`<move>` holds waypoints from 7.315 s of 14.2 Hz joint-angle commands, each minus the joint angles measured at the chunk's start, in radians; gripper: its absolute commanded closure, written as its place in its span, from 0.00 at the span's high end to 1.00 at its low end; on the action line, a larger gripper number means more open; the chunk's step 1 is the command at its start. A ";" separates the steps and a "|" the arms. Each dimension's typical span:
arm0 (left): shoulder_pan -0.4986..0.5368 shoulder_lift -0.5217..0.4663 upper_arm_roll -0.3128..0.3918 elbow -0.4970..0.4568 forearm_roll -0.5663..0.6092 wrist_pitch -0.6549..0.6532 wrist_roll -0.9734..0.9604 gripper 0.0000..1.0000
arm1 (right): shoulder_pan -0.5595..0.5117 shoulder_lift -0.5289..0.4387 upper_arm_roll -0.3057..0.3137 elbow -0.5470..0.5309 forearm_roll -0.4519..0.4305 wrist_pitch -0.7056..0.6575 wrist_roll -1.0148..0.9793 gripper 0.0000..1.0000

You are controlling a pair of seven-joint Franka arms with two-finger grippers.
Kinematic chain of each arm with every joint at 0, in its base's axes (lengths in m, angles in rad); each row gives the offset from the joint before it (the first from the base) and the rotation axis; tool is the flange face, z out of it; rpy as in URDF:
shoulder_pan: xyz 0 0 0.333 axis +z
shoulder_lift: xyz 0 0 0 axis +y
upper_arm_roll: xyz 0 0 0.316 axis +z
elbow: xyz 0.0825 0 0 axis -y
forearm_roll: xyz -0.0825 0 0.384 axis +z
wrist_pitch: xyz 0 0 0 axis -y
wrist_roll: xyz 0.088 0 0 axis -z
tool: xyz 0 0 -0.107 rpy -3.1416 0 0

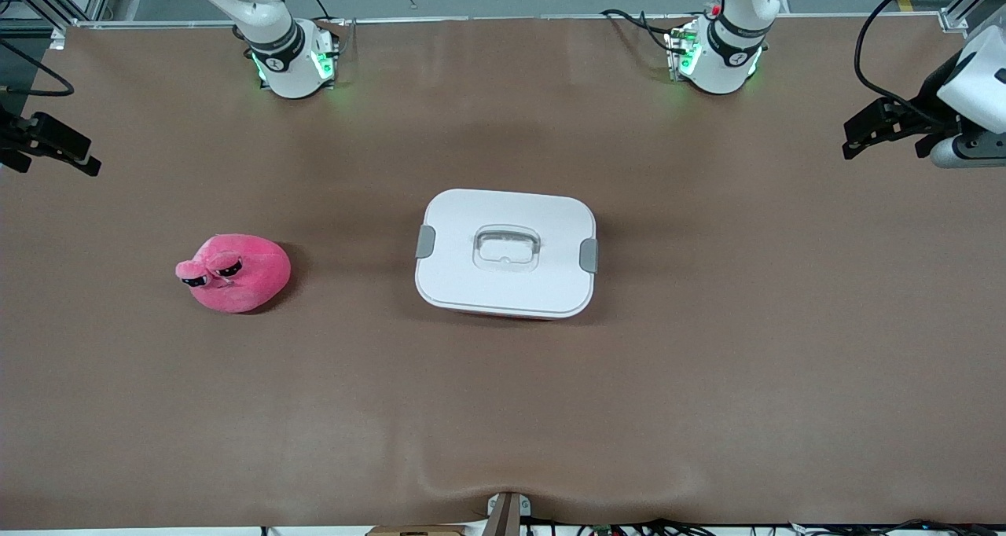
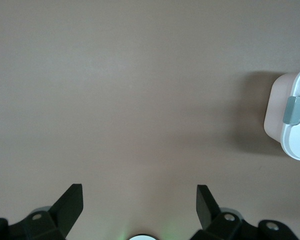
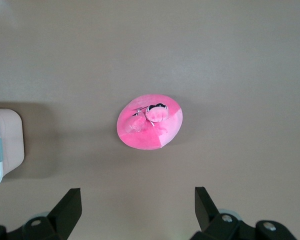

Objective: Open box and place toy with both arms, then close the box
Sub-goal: 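Move the left gripper toward the box lid while the right gripper approaches the toy, then grasp the lid handle with the left gripper while the right gripper grasps the toy, then lift the lid off the box with the left gripper, then carry the pink toy over the open box with the right gripper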

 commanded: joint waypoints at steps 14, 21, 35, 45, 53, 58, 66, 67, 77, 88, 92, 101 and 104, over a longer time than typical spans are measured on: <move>-0.012 0.030 -0.016 0.053 -0.019 -0.046 -0.050 1.00 | -0.003 0.020 0.009 -0.026 -0.018 -0.001 -0.014 1.00; -0.015 0.110 -0.201 0.062 -0.076 0.019 -0.508 1.00 | 0.003 0.069 0.011 -0.156 -0.007 0.147 -0.015 1.00; -0.353 0.478 -0.359 0.062 0.082 0.545 -1.718 1.00 | -0.003 0.142 0.011 -0.340 -0.006 0.328 -0.020 1.00; -0.449 0.607 -0.347 0.062 0.219 0.715 -2.190 0.96 | 0.039 0.210 0.011 -0.416 -0.006 0.475 -0.122 0.88; -0.466 0.653 -0.346 0.064 0.294 0.732 -2.368 0.82 | 0.034 0.253 0.009 -0.406 -0.007 0.515 -0.241 0.84; -0.466 0.656 -0.347 0.064 0.305 0.732 -2.377 0.64 | 0.034 0.251 0.009 -0.406 -0.007 0.503 -0.241 0.59; -0.461 0.653 -0.347 0.065 0.297 0.732 -2.414 0.00 | 0.042 0.248 0.009 -0.359 -0.009 0.431 -0.242 0.00; -0.461 0.653 -0.347 0.068 0.297 0.732 -2.428 0.00 | 0.042 0.250 0.009 -0.348 -0.010 0.420 -0.251 0.00; -0.463 0.621 -0.347 0.087 0.332 0.725 -2.404 0.00 | 0.040 0.250 0.008 -0.221 -0.062 0.305 -0.493 0.00; -0.280 0.390 -0.359 0.088 0.196 0.548 -1.995 0.00 | 0.054 0.247 0.011 -0.179 -0.064 0.274 -0.581 0.00; -0.132 0.299 -0.359 0.088 0.049 0.426 -1.689 0.00 | 0.111 0.250 0.011 -0.100 -0.075 0.202 -0.578 0.00; 0.100 0.204 -0.359 0.088 -0.037 0.142 -1.138 0.00 | 0.365 0.247 0.012 -0.019 -0.079 0.144 -0.626 0.00; 0.152 0.195 -0.359 0.090 -0.041 0.094 -1.028 0.00 | 0.428 0.248 0.012 0.012 -0.078 0.153 -0.679 0.00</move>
